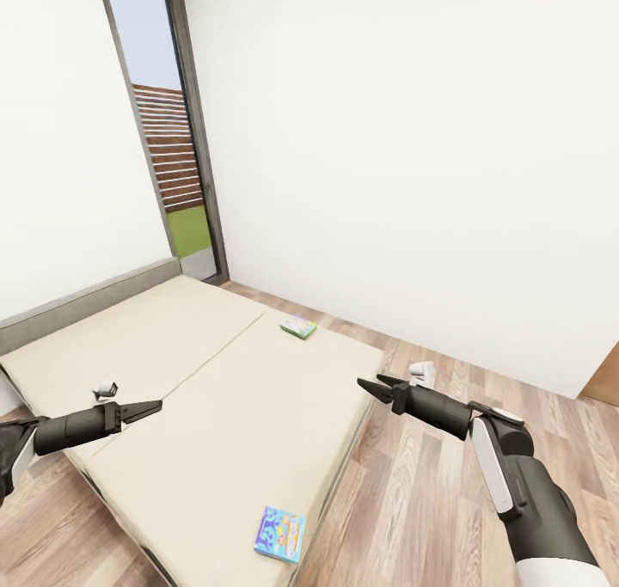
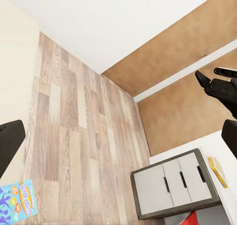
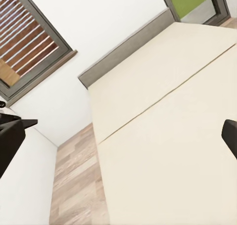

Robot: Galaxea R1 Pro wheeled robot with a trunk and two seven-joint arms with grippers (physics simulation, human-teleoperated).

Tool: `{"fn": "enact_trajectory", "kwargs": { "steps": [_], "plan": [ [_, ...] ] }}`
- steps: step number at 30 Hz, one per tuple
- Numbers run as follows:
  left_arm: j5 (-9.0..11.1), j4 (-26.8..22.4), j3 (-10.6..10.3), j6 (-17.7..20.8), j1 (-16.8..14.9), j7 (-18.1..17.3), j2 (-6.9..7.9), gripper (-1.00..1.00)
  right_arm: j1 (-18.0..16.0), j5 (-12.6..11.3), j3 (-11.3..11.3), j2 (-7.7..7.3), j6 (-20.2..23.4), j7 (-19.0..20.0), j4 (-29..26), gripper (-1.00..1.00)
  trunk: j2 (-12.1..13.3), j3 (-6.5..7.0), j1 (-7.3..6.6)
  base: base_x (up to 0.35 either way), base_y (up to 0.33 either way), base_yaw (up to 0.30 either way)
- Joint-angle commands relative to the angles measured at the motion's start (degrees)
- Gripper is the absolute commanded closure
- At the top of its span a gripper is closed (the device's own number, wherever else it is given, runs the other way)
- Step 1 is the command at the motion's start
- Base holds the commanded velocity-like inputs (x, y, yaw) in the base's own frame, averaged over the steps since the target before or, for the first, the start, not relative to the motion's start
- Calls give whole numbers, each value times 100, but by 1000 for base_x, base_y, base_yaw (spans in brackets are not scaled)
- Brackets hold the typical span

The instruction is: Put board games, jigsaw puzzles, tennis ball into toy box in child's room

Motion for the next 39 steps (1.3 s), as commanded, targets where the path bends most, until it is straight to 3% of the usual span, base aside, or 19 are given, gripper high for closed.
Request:
{"fn": "enact_trajectory", "kwargs": {
  "steps": [1,16,31,39],
  "plan": [
    [-11,0,6,60,-5,-25,0,-100,-5,-27,-4,-2,36,5,0,-100,-13,-13,4,5,-6,0],
    [-11,0,12,60,-5,-25,0,-100,-5,-14,-4,-6,45,15,-13,-100,-13,-13,4,42,-80,9],
    [-11,0,8,60,-5,-25,0,-100,-5,-11,-4,-5,45,20,-17,-100,-13,-13,4,1,-43,238],
    [-11,0,10,60,-5,-25,0,-100,-5,-13,-4,-7,45,20,-17,-100,-13,-13,4,0,-86,67]
  ]
}}
